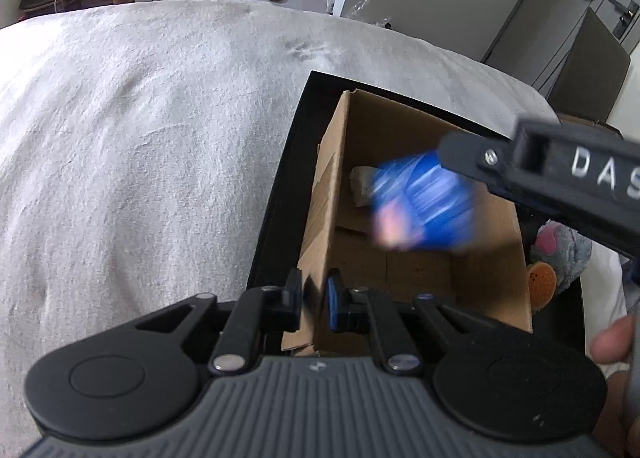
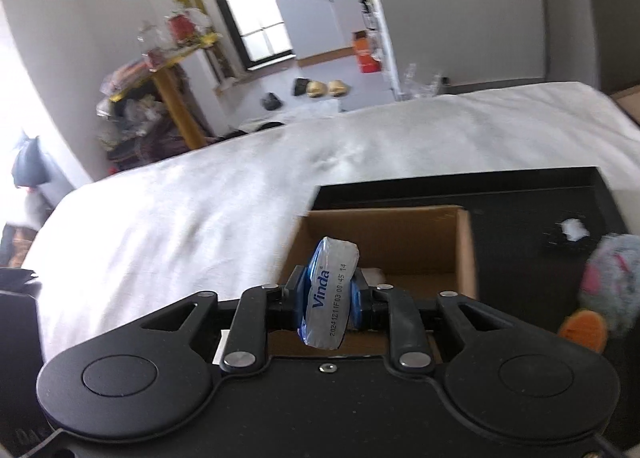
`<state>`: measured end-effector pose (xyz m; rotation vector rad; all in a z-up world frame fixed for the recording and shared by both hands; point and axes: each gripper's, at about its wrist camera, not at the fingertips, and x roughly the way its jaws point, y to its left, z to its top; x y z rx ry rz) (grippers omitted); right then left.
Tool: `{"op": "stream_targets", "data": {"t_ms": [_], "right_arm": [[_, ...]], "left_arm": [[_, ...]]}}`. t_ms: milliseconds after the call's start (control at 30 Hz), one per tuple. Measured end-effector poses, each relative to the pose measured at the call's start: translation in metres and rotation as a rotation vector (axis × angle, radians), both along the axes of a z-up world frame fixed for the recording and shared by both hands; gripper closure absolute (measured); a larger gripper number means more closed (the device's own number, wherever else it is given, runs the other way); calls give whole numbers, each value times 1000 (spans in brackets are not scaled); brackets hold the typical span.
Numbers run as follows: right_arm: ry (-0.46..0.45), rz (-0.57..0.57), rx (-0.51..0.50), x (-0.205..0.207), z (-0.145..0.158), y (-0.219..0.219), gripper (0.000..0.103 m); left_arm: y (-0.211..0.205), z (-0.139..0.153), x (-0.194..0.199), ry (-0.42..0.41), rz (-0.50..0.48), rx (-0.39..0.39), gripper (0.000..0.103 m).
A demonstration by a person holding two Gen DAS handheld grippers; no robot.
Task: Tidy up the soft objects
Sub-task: 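Carry the blue tissue pack with the right gripper into the box, release, then move the right gripper to the burger plush and grasp it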
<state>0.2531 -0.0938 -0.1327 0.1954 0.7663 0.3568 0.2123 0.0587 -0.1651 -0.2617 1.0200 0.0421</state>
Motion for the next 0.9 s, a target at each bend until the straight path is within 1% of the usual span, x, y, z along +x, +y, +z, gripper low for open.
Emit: {"op": "stream_targets", "data": {"t_ms": [33,67,133,200,267,367,433,533,567,667,733,900], "right_arm": [[7,-10,-2,2,0,1,63],[10,-22,3,2,0,0,57],[0,-29,22,0,2,-4,56],[5,-40,24,-2,3,-10,56],[14,-58,30,-4,3,-17,56],[17,-81,29,-8,2,-27,56],[21,-92,30,-10,1,-32,56],[20,-104,24,-13,-1,-40,56],[21,-108,25,-14,-1,-42,56],[27,-123,24,-16,-5,-51,56],[31,-134,12,-18,-7,-58,56],[41,-153,5,-20,-13,-73,56]], "left_arm": [[0,1,0,-3,1,2,92],[-1,2,-1,-6,2,8,92],[-3,3,-1,-9,5,14,89],[-4,3,0,5,12,13,89],[-7,4,1,20,9,24,86],[-11,7,0,15,13,57,73],[-14,10,-1,2,22,78,60],[-18,15,-1,-9,24,109,53],[-19,16,-1,-10,26,121,52],[-23,20,1,0,34,148,48],[-26,22,2,1,35,169,42],[-36,27,4,-14,31,206,35]]}}
